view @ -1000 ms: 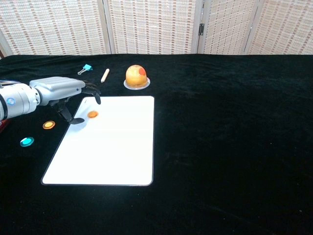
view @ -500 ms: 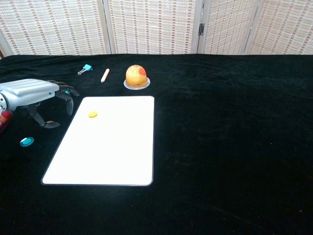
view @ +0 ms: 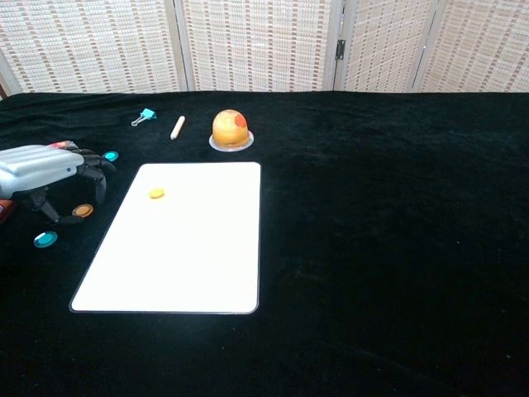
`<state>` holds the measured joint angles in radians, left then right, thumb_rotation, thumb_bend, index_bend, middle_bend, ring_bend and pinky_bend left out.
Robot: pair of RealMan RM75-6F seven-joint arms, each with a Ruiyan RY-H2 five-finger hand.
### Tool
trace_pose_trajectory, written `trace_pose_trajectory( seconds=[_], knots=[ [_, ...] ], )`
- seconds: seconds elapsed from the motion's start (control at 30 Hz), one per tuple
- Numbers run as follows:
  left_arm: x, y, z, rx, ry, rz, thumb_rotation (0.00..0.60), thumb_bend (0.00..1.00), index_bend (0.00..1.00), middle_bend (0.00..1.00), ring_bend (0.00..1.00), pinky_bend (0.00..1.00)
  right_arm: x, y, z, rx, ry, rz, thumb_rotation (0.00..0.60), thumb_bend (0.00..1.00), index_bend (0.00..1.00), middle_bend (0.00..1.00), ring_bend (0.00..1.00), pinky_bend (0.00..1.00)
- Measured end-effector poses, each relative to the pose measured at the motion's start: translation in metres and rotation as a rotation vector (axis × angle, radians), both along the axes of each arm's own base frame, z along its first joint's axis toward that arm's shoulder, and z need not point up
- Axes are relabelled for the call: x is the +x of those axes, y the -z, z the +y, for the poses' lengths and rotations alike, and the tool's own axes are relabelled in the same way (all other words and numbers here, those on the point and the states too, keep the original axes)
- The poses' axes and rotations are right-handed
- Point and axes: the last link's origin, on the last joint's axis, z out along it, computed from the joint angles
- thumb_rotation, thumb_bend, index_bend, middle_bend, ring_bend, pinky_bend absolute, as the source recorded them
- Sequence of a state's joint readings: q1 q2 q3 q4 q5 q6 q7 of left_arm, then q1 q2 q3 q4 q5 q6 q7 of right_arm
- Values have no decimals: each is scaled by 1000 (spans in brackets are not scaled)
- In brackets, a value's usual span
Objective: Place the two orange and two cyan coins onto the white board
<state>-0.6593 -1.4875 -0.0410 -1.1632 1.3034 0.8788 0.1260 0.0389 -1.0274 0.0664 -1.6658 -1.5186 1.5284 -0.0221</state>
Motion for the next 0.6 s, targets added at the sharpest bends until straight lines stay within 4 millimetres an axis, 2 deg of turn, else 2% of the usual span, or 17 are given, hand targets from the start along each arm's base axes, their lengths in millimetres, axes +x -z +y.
trace_pose_trajectory(
  seconds=[0.33,0.6],
  knots=[
    [-11,1,3,8,-39,-1,600,394,448,134,0,0,0,0,3,-4,2,0,600,468,0,0,0,0],
    [-11,3,4,1,-45,-18,600,396,462,134,0,0,0,0,4,-6,4,1,600,468,0,0,0,0]
  ],
)
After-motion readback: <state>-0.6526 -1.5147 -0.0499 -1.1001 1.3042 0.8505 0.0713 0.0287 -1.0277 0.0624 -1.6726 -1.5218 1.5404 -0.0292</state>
